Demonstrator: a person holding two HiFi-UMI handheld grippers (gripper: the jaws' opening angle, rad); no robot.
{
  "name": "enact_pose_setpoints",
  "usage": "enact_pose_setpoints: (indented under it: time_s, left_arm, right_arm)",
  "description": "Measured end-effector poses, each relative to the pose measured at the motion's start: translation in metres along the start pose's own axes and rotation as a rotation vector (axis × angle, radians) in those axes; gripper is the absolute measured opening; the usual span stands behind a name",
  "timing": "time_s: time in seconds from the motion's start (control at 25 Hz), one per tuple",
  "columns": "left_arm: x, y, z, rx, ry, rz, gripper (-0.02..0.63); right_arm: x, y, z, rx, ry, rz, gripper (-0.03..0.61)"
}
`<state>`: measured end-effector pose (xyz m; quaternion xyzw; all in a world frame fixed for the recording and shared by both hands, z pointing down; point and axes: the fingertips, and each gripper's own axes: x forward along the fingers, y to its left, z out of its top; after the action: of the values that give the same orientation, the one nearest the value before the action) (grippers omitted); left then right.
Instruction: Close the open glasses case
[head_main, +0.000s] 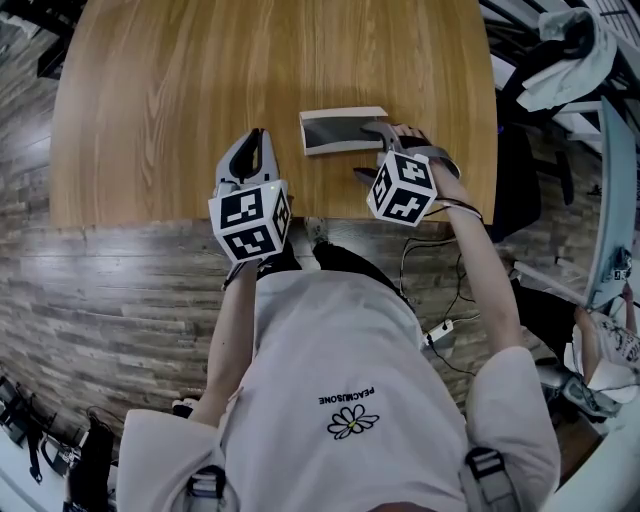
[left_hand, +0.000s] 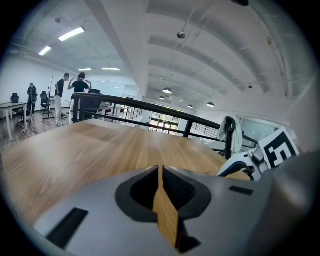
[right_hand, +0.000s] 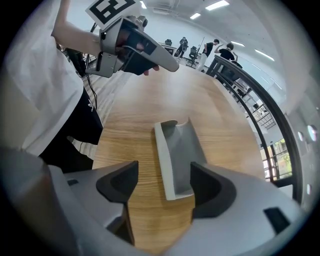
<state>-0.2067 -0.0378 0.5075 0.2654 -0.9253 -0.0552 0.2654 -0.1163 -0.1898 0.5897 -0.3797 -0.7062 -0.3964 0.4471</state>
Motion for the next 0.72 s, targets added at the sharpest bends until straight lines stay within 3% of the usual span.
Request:
enact_pose_setpoints:
  time_s: [0.2, 0.32, 0.48, 0.72]
  left_arm:
    - [-0.002, 0.001, 0.000, 0.005, 0.003, -0.001, 0.026]
    - [-0.004, 0.003, 0.000, 0.006, 0.002, 0.000, 0.026]
    - [-0.007, 0.002, -0.006, 0.012, 0.011, -0.002, 0.026]
    - [-0.010, 0.008, -0.010, 0.003, 0.017, 0.007, 0.026]
  right_arm:
    - [0.002, 0.011, 0.001, 0.001, -0.005, 0.001, 0.308]
    - [-0.002, -0.008, 0.006, 0.027, -0.027, -0.047, 0.308]
    - [-0.004, -0.040, 0.008, -0.012, -0.009, -0.125, 0.314]
    - [0.009, -0.053, 0.006, -0.074, 0.049, -0.108, 0.316]
